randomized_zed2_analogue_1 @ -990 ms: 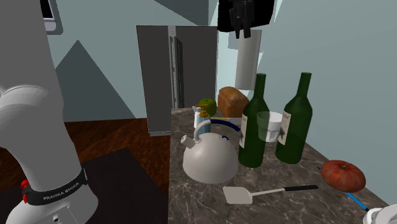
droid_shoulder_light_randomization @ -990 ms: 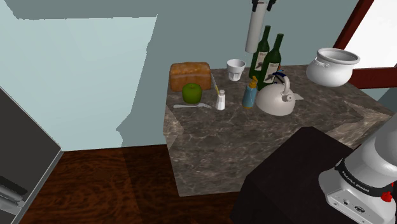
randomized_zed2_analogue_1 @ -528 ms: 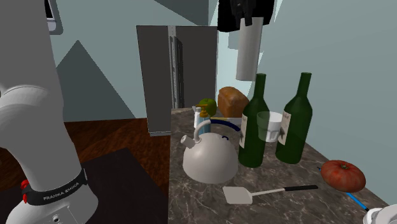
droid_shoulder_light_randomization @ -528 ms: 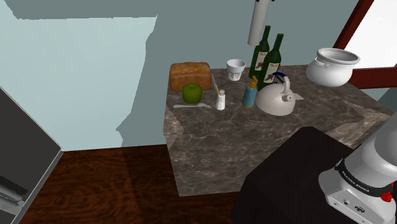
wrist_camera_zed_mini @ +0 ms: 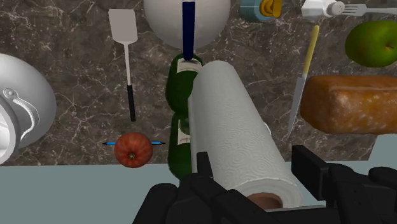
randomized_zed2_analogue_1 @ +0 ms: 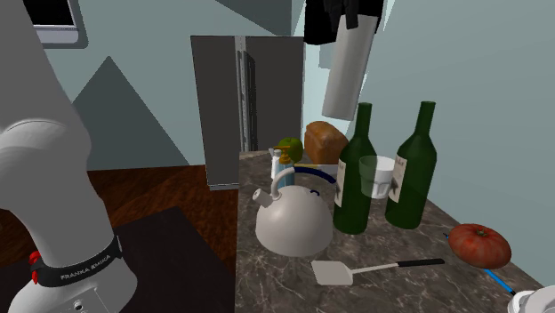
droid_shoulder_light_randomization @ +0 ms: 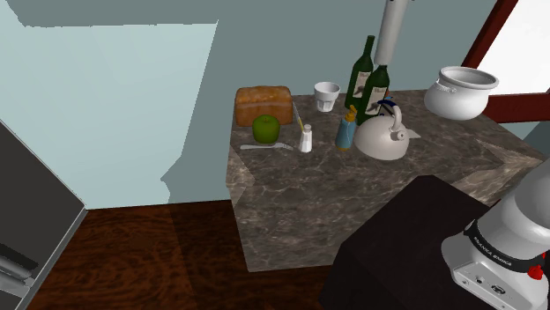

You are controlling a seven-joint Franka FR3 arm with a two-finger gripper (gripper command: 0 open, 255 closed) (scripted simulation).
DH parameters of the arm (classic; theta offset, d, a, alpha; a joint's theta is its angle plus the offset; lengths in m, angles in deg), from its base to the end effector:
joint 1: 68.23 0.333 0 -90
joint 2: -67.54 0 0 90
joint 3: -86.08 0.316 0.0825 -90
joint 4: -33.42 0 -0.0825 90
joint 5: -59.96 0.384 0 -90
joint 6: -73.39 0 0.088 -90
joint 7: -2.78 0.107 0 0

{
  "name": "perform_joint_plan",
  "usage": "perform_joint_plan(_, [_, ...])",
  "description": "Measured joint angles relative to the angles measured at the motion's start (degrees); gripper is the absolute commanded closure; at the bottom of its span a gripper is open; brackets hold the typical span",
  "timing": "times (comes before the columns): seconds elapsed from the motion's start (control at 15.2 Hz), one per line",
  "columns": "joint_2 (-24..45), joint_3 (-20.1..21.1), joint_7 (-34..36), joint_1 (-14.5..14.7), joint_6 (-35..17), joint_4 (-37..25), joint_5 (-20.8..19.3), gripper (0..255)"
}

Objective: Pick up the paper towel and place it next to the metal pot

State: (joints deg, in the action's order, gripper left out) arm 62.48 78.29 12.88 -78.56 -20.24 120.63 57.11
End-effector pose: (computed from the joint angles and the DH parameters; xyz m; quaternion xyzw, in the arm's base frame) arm 0.5021 -0.1739 0.7015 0.9645 -0.2437 0.0980 0.0258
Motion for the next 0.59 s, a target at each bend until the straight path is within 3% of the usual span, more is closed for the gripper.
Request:
perform_joint_plan(0.26, [-6.09, -2.62, -4.59, -2.06, -1.27, 7.08, -0.40, 255])
perform_joint_plan(0.59, [-10.74, -6.17, -10.30, -4.36, -1.31, 11.43, -1.00, 255])
